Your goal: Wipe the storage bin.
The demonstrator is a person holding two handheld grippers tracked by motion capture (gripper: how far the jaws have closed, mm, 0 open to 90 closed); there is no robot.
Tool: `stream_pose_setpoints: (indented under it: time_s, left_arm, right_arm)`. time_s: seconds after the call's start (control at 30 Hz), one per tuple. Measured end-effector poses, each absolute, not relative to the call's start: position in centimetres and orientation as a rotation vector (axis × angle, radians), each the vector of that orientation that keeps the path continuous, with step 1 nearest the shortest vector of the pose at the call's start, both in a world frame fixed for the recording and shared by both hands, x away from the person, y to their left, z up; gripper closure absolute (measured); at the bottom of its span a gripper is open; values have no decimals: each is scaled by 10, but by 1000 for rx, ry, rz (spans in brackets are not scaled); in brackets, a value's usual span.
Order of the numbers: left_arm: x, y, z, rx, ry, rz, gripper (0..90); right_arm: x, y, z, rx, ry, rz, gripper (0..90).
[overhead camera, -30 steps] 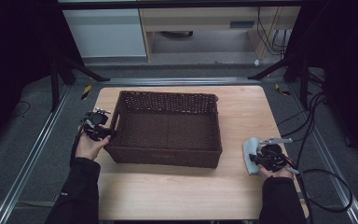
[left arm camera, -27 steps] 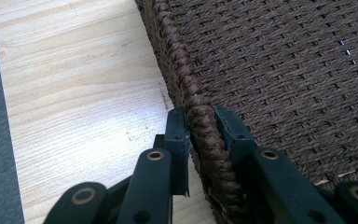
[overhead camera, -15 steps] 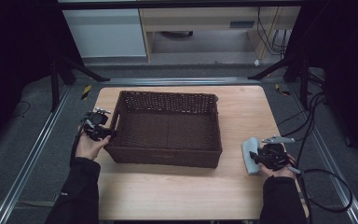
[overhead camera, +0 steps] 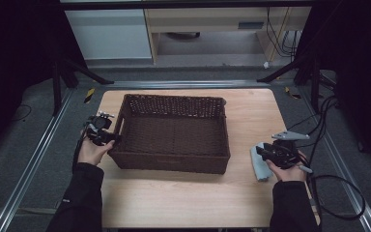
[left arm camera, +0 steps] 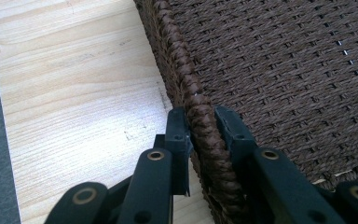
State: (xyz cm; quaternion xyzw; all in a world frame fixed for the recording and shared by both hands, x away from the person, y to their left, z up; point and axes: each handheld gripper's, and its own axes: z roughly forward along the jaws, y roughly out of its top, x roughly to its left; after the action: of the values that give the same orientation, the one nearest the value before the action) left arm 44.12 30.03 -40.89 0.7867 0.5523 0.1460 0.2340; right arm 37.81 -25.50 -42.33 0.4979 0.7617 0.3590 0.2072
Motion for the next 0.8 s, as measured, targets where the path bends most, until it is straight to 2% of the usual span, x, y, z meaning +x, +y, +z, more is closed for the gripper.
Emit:
stream_pose_setpoints:
  time_s: [0.43,0.8]
  left_arm:
    - [442,301,-409,2159,1518,394,754]
    - [442,301,-409,2161,1517,392,754]
  right_arm:
    - [403,-211,-388,1308,2180,1117,684]
    - [420,-178,-387,1262,2228,1130,684]
